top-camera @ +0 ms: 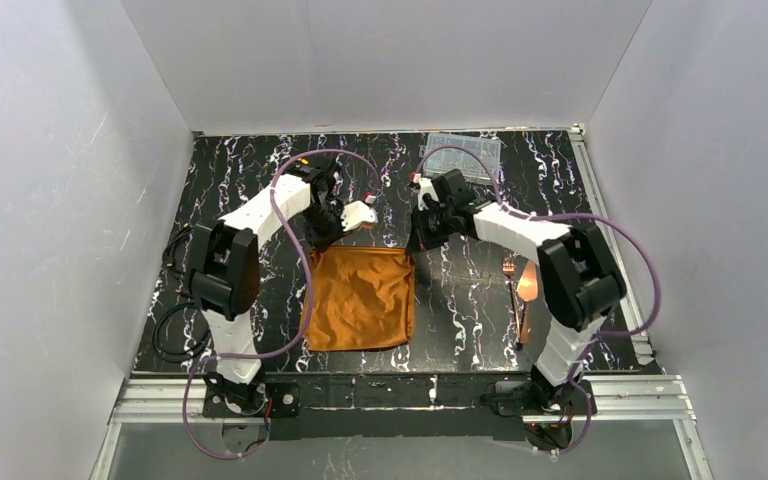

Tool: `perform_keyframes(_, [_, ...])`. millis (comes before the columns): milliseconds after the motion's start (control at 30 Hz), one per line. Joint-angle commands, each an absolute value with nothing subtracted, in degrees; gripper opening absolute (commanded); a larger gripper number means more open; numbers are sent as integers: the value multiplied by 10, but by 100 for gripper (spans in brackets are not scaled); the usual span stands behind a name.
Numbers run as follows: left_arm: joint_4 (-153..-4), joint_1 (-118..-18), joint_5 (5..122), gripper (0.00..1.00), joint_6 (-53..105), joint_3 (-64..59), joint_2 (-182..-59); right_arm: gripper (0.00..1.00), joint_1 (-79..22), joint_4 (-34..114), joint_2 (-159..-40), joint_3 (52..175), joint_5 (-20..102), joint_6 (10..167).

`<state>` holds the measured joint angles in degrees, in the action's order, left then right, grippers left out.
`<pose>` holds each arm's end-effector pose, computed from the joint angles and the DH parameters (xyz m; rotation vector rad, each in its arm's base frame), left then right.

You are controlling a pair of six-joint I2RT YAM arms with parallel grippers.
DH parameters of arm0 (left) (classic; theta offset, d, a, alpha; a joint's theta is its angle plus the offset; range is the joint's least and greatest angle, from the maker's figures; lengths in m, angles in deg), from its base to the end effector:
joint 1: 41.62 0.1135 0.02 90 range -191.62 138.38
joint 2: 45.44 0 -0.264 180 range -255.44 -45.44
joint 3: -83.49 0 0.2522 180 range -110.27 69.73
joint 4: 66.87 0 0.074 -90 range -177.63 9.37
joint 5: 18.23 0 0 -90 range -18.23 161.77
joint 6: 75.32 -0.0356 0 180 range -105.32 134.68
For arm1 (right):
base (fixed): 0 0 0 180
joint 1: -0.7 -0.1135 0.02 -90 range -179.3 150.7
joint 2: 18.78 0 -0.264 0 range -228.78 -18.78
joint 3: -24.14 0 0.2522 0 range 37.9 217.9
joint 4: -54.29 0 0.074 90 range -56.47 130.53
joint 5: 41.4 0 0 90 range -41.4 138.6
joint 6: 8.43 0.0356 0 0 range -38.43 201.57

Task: Fold the napkin into a case and place the utensils inside
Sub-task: Turn over the square folded napkin at the center of the board.

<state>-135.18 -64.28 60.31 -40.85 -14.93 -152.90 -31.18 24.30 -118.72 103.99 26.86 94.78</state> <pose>0.3407 -0.1499 0.2195 1.8334 2.2059 -0.1861 0.3082 0.2072 0.2048 -0.5831 2.4621 0.7991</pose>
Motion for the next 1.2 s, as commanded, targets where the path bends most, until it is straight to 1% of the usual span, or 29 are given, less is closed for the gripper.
perform_keyframes(0, [-1359, -623, 674, 0, -428, -179, -1560, 1, -282, 249, -1253, 1094, 301, 929])
perform_keyframes(200, [-1329, -617, 691, 0, -406, -214, -1605, 1, -275, 251, -1299, 1141, 309, 904])
perform_keyframes(267, [-1310, -617, 701, 0, -397, -217, -1611, 14, -275, 252, -1302, 1151, 323, 895])
perform_keyframes(300, [-1301, -616, 706, 1, -394, -217, -1613, 18, -274, 256, -1304, 1154, 327, 892])
perform_keyframes(367, [-1286, -616, 710, 10, -387, -216, -1617, 25, -275, 260, -1311, 1159, 330, 883])
perform_keyframes(400, [-1279, -616, 710, 15, -383, -215, -1619, 30, -275, 260, -1314, 1165, 332, 881])
perform_keyframes(433, [-1271, -616, 723, 23, -379, -214, -1620, 37, -275, 261, -1318, 1167, 334, 880])
perform_keyframes(500, [-1253, -617, 733, 38, -369, -209, -1619, 56, -275, 265, -1322, 1169, 342, 878])
perform_keyframes(533, [-1245, -616, 736, 56, -366, -206, -1616, 62, -275, 266, -1323, 1171, 347, 876])
perform_keyframes(567, [-1237, -616, 737, 72, -363, -203, -1611, 66, -275, 266, -1323, 1174, 353, 874])
perform_keyframes(600, [-1229, -617, 738, 80, -359, -202, -1605, 68, -275, 267, -1320, 1175, 363, 873])
perform_keyframes(633, [-1222, -616, 738, 96, -355, -200, -1597, 70, -275, 267, -1316, 1178, 370, 873])
perform_keyframes(667, [-1216, -616, 737, 98, -352, -199, -1586, 70, -275, 268, -1310, 1179, 378, 874])
perform_keyframes(767, [-1214, -615, 719, 98, -335, -208, -1555, 71, -280, 281, -1276, 1167, 392, 881])
perform_keyframes(867, [-1215, -600, 653, 99, -303, -211, -1509, 66, -297, 312, -1233, 1129, 390, 897])
perform_keyframes(900, [-1207, -592, 635, 98, -291, -203, -1492, 64, -306, 320, -1224, 1118, 387, 905])
perform_keyframes(1033, [-1188, -547, 563, 99, -246, -177, -1439, 47, -348, 343, -1207, 1080, 387, 929])
perform_keyframes(1100, [-1198, -523, 529, 99, -223, -170, -1432, 40, -356, 368, -1208, 1061, 378, 944])
perform_keyframes(1167, [-1239, -508, 486, 99, -246, -169, -1430, 32, -357, 384, -1220, 1054, 368, 959])
